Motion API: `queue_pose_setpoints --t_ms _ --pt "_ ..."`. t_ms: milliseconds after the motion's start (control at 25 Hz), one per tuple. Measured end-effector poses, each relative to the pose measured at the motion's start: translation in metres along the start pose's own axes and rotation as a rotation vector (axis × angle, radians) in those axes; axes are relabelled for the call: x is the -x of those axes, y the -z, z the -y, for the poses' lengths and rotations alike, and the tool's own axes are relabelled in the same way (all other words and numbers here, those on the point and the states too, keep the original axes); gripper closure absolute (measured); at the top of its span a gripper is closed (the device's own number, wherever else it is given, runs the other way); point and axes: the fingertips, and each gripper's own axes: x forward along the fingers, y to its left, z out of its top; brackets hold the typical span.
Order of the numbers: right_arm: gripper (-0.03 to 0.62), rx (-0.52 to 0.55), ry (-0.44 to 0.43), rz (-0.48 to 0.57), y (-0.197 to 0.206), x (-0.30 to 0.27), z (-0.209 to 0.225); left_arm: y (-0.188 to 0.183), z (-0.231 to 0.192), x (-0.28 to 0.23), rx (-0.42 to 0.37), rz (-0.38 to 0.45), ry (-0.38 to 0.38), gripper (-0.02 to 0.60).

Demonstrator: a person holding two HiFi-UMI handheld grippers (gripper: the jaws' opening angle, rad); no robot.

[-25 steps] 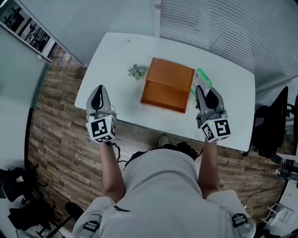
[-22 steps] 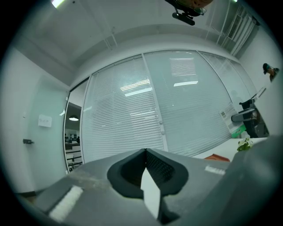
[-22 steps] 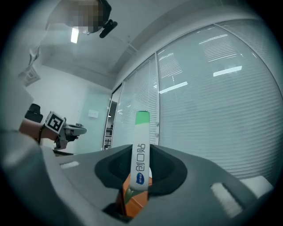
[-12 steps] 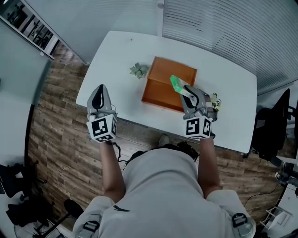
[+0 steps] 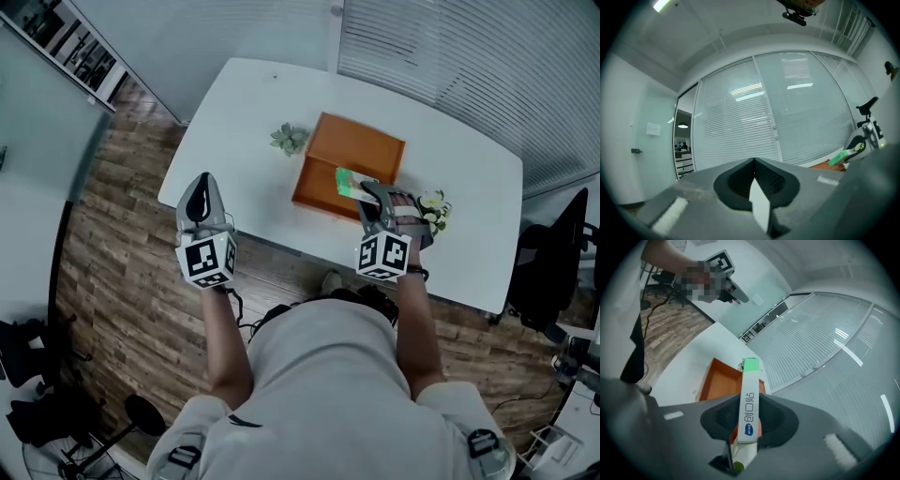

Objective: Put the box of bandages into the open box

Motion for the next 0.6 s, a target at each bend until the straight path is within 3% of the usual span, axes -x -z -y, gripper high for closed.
queue_pose_setpoints --t_ms 320,600 --pt "0.49 0.019 -0.053 -0.042 0.009 -0.015 -0.01 0.003 -0.003 -0.001 -0.002 -0.007 -0.001 0.575" --pt "0.393 -0.018 -0.075 -0.053 0.015 -0.016 -0.011 0.002 -0.005 0.001 -0.001 -0.007 -0.002 0.575"
